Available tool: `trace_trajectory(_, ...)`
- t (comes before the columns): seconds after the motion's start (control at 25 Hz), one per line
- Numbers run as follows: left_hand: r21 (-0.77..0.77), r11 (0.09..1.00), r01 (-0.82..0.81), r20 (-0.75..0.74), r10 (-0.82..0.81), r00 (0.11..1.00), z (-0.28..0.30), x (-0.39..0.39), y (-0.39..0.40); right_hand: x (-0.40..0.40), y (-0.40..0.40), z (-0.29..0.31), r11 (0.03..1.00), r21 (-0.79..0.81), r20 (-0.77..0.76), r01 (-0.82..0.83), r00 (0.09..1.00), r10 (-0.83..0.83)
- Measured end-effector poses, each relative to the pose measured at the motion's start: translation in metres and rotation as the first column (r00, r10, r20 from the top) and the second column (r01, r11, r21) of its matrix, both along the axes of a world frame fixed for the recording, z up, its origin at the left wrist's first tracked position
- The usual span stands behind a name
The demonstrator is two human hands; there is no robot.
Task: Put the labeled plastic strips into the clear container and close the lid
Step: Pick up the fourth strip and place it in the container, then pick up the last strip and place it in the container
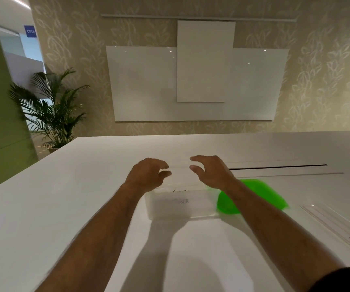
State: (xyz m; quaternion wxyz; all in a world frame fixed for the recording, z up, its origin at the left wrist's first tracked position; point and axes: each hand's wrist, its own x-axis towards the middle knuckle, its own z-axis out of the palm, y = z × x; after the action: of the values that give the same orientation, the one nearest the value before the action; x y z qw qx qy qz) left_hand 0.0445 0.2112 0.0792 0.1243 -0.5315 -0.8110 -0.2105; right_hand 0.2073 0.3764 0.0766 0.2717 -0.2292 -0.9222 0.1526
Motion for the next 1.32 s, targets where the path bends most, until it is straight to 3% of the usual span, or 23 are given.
trace_trajectory(0.16, 0.228, 0.972, 0.060, -0.169, -0.021, 0.985, -0.007, 0.018, -0.003, 0.009, -0.012, -0.005, 0.972, 0.185, -0.047, 0.145, 0.989, -0.138)
trace_trajectory(0.44, 0.144, 0.989, -0.022, -0.309, 0.066, 0.949, -0.028, 0.043, -0.006, 0.032, -0.030, -0.021, 0.835, 0.431, -0.135, 0.342, 0.939, -0.315)
trace_trajectory(0.84, 0.126, 0.992, 0.022, -0.351, 0.024, 0.936, -0.035, 0.073, 0.001, 0.080, -0.033, -0.036, 0.778, 0.479, -0.075, 0.406, 0.902, -0.425)
trace_trajectory(1.32, 0.086, 0.964, 0.252, -0.378, -0.202, 0.904, -0.048, 0.150, 0.057, 0.197, 0.008, -0.057, 0.686, 0.481, 0.016, 0.546, 0.777, -0.630)
